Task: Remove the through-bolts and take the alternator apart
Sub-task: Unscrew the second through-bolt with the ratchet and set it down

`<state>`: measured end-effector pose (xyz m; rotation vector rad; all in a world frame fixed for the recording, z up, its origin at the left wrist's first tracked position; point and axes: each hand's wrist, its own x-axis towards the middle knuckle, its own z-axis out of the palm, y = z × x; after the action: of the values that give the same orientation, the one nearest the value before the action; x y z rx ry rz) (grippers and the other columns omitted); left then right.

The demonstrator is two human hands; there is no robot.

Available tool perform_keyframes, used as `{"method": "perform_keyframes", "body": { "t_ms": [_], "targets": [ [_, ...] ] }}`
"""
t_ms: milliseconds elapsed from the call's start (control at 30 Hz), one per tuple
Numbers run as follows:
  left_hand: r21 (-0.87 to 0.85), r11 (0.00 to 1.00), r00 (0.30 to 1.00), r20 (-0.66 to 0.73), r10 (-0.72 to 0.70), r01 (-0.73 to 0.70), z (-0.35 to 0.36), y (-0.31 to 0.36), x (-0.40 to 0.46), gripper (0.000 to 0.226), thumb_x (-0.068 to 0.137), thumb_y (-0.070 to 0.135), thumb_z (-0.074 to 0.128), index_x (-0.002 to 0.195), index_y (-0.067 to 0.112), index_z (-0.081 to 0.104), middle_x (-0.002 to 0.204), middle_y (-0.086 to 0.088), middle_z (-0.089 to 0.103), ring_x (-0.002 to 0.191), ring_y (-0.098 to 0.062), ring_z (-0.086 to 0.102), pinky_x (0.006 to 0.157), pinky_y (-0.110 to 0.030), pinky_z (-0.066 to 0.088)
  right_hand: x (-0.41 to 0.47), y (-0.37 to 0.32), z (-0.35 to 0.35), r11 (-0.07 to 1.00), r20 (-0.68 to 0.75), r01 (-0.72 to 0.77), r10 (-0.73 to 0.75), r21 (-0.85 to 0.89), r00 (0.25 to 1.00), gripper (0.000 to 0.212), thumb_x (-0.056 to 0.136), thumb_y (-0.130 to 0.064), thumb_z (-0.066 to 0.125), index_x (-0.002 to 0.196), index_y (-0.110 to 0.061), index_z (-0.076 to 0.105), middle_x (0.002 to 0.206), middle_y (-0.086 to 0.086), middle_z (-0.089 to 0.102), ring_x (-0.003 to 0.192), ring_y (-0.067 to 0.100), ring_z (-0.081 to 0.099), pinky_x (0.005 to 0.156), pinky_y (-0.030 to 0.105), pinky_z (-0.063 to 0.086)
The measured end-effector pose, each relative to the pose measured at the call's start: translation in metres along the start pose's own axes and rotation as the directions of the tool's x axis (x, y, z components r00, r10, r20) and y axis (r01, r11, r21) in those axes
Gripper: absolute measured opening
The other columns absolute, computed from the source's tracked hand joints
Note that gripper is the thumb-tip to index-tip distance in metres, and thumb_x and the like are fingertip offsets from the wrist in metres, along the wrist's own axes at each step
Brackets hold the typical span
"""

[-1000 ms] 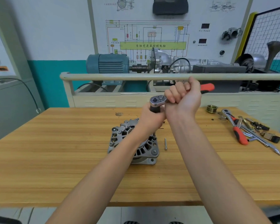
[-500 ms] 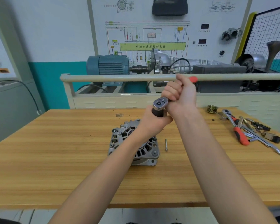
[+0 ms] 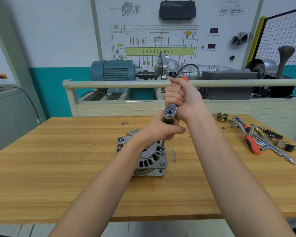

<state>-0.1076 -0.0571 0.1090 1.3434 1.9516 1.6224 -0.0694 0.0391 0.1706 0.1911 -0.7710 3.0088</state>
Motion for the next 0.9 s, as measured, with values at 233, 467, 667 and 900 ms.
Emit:
{"method": "perform_keyframes", "body": {
  "t_ms": [233, 467, 667, 900],
  "targets": [
    [-0.097, 0.989, 0.914, -0.400, 0.060, -0.107, 0.020, -0.010, 0.006, 0.022, 0.078, -0.012, 0.055, 0.062, 0.000, 0.045, 0.047, 0.004, 0.036, 0.048, -0.013, 0.028, 0.051, -0.030, 0.024, -0.013, 0.020, -0.008, 0.821, -0.183, 0.565, -0.544, 0.083, 0.819, 0.046, 0.097, -0.015, 0.040, 0.052, -0.019, 0.033, 0.039, -0.008, 0.020, 0.030, 0.007, 0.015, 0.029, 0.018, 0.017],
    [0.011, 0.999, 0.998, 0.049, 0.034, -0.035, 0.002, -0.005, -0.003, 0.031, 0.073, 0.006, 0.063, 0.048, 0.011, 0.046, 0.044, 0.000, 0.045, 0.043, -0.014, 0.039, 0.050, -0.023, 0.038, 0.002, 0.001, -0.005, 0.996, 0.108, -0.086, 0.084, 0.010, 0.991, 0.051, 0.099, -0.022, 0.039, 0.048, -0.015, 0.035, 0.040, -0.009, 0.019, 0.033, 0.003, 0.010, 0.027, 0.017, 0.017],
    [-0.116, 0.993, 0.967, -0.253, -0.003, -0.028, 0.013, -0.014, 0.003, 0.032, 0.071, -0.002, 0.060, 0.053, 0.016, 0.041, 0.041, 0.007, 0.038, 0.038, -0.011, 0.032, 0.047, -0.026, 0.029, 0.001, 0.009, -0.002, 0.976, -0.082, 0.210, -0.204, 0.064, 0.975, 0.051, 0.097, -0.017, 0.045, 0.046, -0.017, 0.035, 0.035, -0.008, 0.023, 0.024, 0.005, 0.018, 0.025, 0.016, 0.016],
    [-0.120, 0.991, 0.961, -0.274, 0.027, -0.062, 0.012, -0.013, 0.002, 0.037, 0.073, -0.005, 0.057, 0.049, 0.020, 0.043, 0.042, 0.008, 0.039, 0.040, -0.010, 0.035, 0.045, -0.021, 0.032, -0.012, 0.019, -0.006, 0.868, -0.114, 0.496, -0.492, 0.007, 0.863, 0.041, 0.097, -0.016, 0.041, 0.057, -0.019, 0.031, 0.039, -0.008, 0.021, 0.030, 0.006, 0.015, 0.029, 0.019, 0.017]
  ]
}}
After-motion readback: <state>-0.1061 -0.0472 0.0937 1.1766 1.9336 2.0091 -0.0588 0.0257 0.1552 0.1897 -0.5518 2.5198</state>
